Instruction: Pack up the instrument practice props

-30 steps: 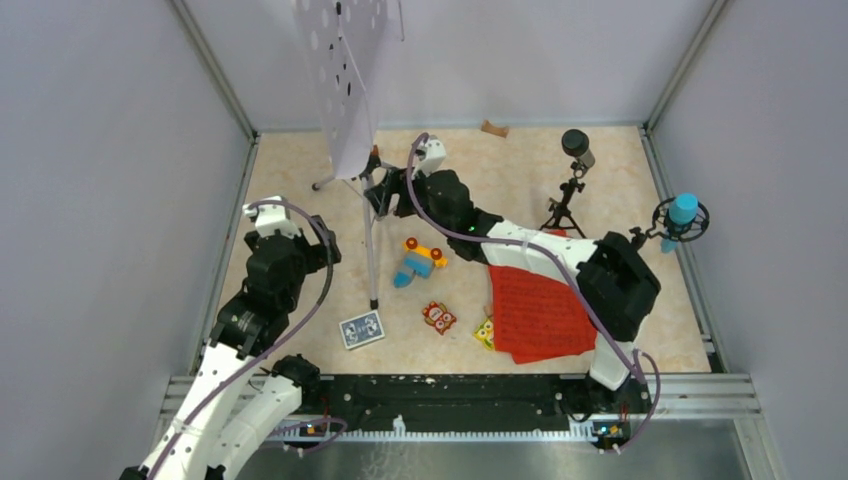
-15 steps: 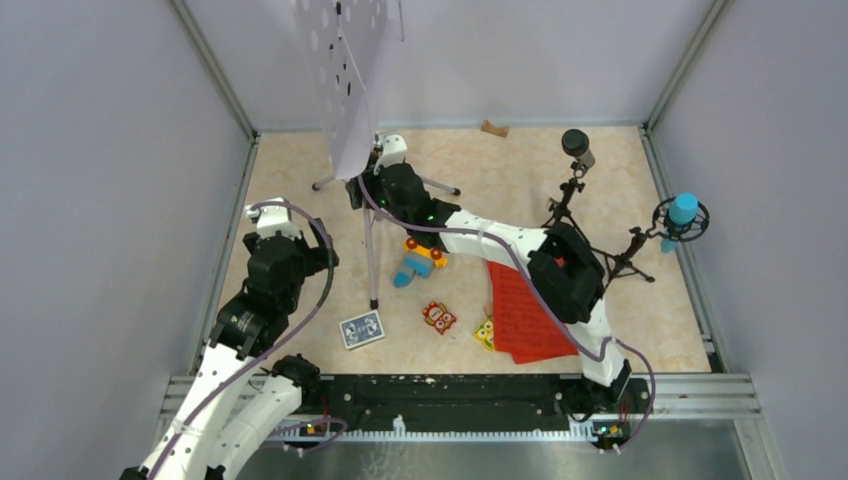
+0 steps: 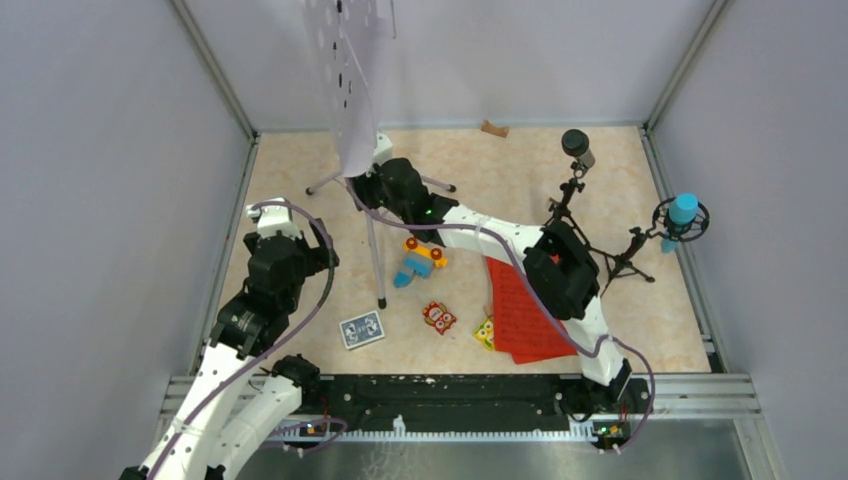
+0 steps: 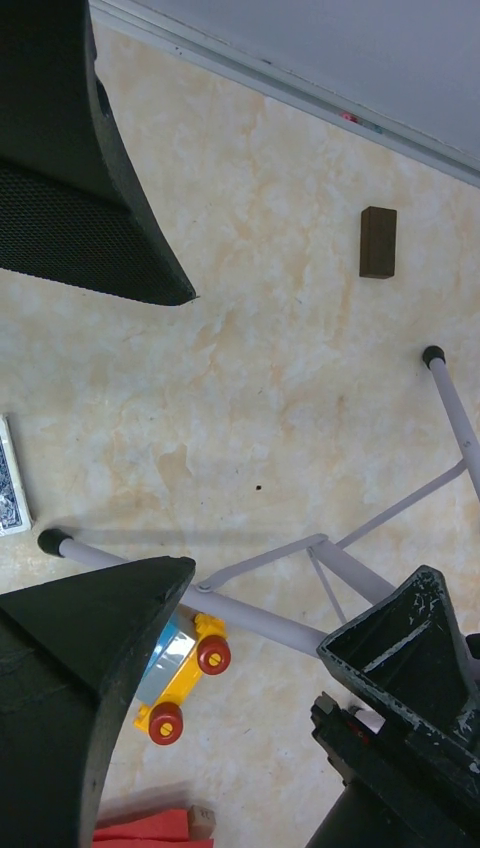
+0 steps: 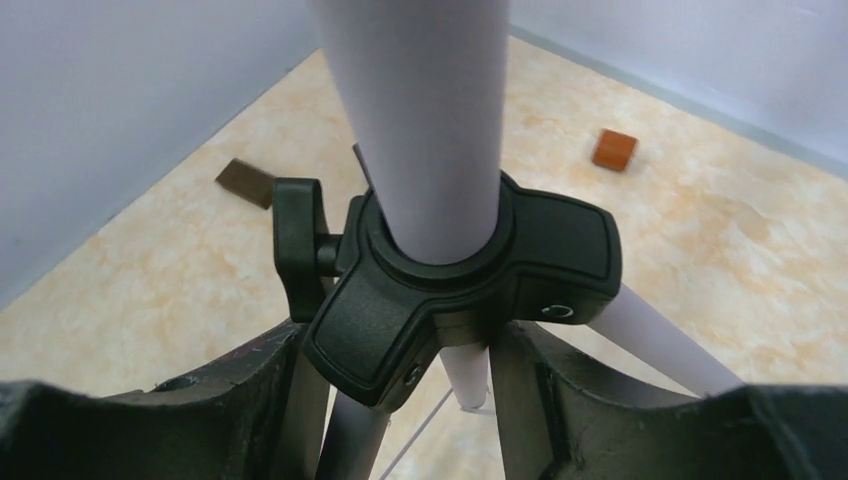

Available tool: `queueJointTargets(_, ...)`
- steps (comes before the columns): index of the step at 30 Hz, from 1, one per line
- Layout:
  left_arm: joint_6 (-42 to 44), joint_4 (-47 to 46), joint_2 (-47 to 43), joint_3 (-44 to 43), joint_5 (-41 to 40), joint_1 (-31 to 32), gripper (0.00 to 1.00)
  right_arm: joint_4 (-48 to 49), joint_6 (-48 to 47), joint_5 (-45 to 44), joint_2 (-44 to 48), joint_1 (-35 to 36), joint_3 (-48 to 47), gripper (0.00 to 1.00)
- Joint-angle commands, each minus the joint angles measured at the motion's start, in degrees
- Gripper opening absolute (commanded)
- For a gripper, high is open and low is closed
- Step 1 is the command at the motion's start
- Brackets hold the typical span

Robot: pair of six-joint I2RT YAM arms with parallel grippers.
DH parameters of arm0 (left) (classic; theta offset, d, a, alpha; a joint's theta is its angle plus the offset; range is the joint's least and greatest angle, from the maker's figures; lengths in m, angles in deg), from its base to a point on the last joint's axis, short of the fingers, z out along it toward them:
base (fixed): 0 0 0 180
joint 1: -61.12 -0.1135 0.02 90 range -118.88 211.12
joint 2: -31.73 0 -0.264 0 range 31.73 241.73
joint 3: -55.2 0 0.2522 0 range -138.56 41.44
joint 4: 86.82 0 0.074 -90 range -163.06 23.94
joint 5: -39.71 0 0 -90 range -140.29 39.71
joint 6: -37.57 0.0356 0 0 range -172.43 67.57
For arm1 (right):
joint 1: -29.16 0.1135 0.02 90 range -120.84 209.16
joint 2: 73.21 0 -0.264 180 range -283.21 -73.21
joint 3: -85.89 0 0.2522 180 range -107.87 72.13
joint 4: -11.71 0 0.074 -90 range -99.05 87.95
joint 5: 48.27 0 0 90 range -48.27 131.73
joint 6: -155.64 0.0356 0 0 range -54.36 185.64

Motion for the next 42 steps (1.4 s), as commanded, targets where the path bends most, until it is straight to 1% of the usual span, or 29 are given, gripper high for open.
queueJointTargets(1,0.90,-0.42,0.72,-0.33,-0.44,-0.20,0.99,3.03,-11.70,21.99,-0.20,-2.36,-0.03,0.25)
queueJointTargets(5,1.25,-0.59,1.10,-0.25,-0.25,-0.22,0.99,1.74,-14.67,30.02,-1.27,-4.91,-2.18,0.18)
queueJointTargets(8,1.36,-0.72,1.21,-0.23,-0.15,-0.21,0.99,0.15,-16.94,35.90,-2.58,-6.88,-4.39,0.10)
queueJointTargets(11,1.72,-0.83,1.19,-0.08,0.45,-0.27,0.99,-2.24,-21.29,40.50,-3.79,-8.52,-6.68,0.03)
queueJointTargets(14,2.82,-1.92,1.19,0.50,1.59,-0.21,0.99,-6.20,-26.39,47.29,-5.33,-10.22,-10.32,0.01)
queueJointTargets(16,3.90,-2.91,1.36,1.21,2.97,-0.23,0.99,-9.21,-30.59,50.30,-6.54,-11.04,-13.03,0.01)
queueJointTargets(18,4.34,-3.37,1.89,1.37,4.32,-0.21,0.99,-11.95,-32.87,53.50,-7.98,-12.06,-15.35,0.01)
queueJointTargets(19,4.49,-3.54,2.14,1.48,4.77,-0.25,0.99,-12.78,-33.01,54.87,-8.34,-12.64,-16.11,0.06)
queueJointTargets(21,4.83,-3.89,2.30,1.61,5.31,-0.25,0.99,-11.31,-30.38,55.00,-8.08,-13.67,-15.66,0.30)
queueJointTargets(22,4.91,-3.88,2.33,1.61,5.41,-0.21,0.99,-8.86,-28.80,54.26,-7.36,-14.08,-13.89,0.36)
queueJointTargets(24,5.11,-4.02,2.24,1.75,5.44,-0.21,0.99,-3.32,-25.82,51.44,-4.80,-14.36,-9.34,0.47)
queueJointTargets(26,5.27,-4.30,2.31,1.84,5.52,-0.22,0.99,1.95,-21.97,47.91,-2.00,-14.32,-5.09,0.54)
queueJointTargets(28,5.31,-4.43,2.60,1.91,5.49,-0.24,0.99,4.71,-18.71,45.42,0.32,-14.32,-2.53,0.64)
queueJointTargets(29,5.29,-4.54,2.78,1.91,5.54,-0.21,0.99,6.39,-16.98,44.64,1.45,-14.32,-0.97,0.67)
queueJointTargets(32,5.32,-4.84,3.41,1.97,5.78,-0.21,0.99,11.07,-12.35,41.70,4.06,-14.03,3.50,0.68)
queueJointTargets(35,5.32,-5.15,3.84,2.17,6.12,-0.23,0.99,12.18,-10.73,39.26,4.78,-13.09,5.77,0.69)
queueJointTargets(38,5.32,-5.37,3.99,2.31,6.29,-0.21,0.99,11.85,-11.94,33.16,4.51,-11.08,6.84,0.68)
queueJointTargets(42,5.32,-5.34,4.08,2.31,6.33,-0.22,0.99,14.40,-11.05,25.22,3.65,-8.46,7.85,0.63)
